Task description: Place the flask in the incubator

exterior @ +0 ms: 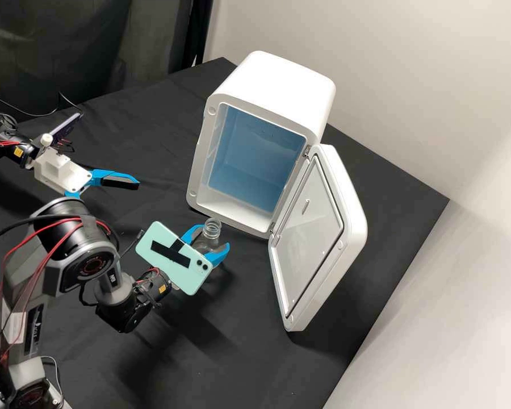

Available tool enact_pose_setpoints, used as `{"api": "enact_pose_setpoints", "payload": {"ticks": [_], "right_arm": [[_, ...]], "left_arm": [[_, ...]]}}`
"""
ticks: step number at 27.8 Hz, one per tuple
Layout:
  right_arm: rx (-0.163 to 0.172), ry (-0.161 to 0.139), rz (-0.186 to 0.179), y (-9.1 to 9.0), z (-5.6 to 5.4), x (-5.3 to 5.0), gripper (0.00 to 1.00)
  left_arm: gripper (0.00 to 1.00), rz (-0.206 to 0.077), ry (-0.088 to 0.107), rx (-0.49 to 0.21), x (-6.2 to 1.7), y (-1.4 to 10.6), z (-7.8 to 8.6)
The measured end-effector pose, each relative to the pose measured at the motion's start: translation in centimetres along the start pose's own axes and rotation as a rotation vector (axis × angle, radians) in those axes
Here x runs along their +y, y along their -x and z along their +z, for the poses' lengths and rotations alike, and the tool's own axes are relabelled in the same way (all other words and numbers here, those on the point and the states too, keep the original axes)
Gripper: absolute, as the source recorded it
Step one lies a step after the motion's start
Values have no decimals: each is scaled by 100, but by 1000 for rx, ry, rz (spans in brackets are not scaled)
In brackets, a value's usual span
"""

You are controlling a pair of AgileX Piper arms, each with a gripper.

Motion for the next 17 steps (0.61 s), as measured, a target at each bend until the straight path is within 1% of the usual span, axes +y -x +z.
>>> {"api": "enact_pose_setpoints", "payload": {"ticks": [1, 2, 5, 8, 13, 17], "right_arm": [[6, -6, 10, 15, -11, 31, 0], [12, -4, 15, 33, -19, 55, 0], [20, -7, 18, 70, -33, 79, 0], [36, -16, 30, 102, -65, 124, 0], [46, -25, 55, 170, -94, 190, 0], [47, -24, 67, 192, -99, 216, 0]], "left_arm": [[100, 0, 0, 0, 0, 0, 0], [100, 0, 0, 0, 0, 0, 0], [100, 0, 0, 0, 0, 0, 0], [100, 0, 0, 0, 0, 0, 0], [100, 0, 0, 0, 0, 0, 0], [100, 0, 0, 0, 0, 0, 0]]}}
